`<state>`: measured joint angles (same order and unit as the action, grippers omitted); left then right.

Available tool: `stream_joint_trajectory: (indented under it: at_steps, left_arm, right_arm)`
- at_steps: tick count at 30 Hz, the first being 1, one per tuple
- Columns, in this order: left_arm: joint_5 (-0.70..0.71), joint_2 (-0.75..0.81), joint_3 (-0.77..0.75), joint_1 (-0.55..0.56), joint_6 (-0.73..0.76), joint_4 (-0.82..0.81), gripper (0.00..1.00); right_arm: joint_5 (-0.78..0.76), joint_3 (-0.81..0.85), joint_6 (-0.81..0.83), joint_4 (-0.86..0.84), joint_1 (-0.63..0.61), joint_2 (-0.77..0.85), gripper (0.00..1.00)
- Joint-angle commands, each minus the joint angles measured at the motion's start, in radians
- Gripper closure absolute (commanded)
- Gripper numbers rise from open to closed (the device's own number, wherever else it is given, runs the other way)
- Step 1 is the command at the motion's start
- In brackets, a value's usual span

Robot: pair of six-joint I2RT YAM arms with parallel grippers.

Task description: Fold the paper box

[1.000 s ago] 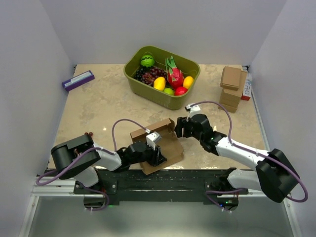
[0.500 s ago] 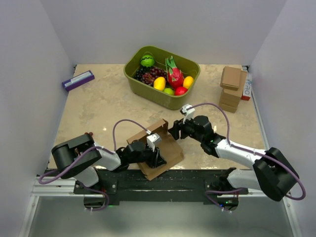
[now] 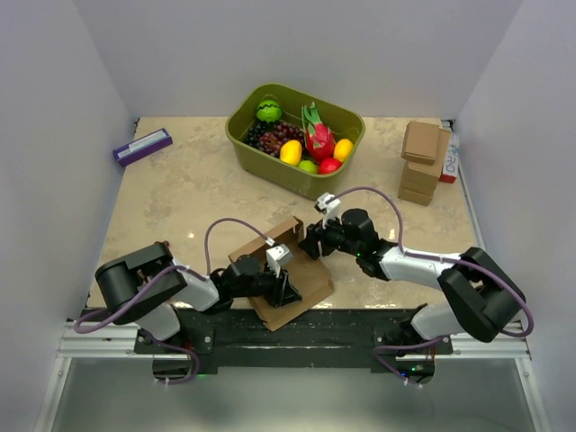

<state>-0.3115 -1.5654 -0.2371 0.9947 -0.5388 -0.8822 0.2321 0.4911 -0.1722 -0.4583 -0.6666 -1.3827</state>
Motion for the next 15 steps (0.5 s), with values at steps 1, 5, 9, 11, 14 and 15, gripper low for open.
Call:
stream_joint_trajectory:
  at_steps: [1, 5, 9, 11, 14, 15]
  left_arm:
    - [-0.057, -0.044, 0.038, 0.007, 0.025, 0.132, 0.65]
    - [-0.058, -0.048, 0.038, 0.007, 0.023, 0.132, 0.65]
    - [-0.06, -0.05, 0.036, 0.007, 0.022, 0.132, 0.66]
    - [-0.06, -0.053, 0.036, 0.007, 0.022, 0.132, 0.66]
    - [-0.057, -0.054, 0.036, 0.005, 0.022, 0.132, 0.66]
    - [-0.058, -0.054, 0.036, 0.005, 0.02, 0.132, 0.66]
  right_arm:
    - [0.029, 0.07, 0.031, -0.101, -0.004, -0.032, 0.39]
    - [0.018, 0.102, 0.039, -0.123, -0.004, -0.073, 0.39]
    - [0.016, 0.135, 0.051, -0.138, -0.005, -0.113, 0.41]
    - [0.021, 0.153, 0.054, -0.146, -0.005, -0.13, 0.42]
    - [0.026, 0.165, 0.056, -0.164, -0.007, -0.153, 0.44]
    - [0.023, 0.167, 0.056, -0.169, -0.008, -0.163, 0.46]
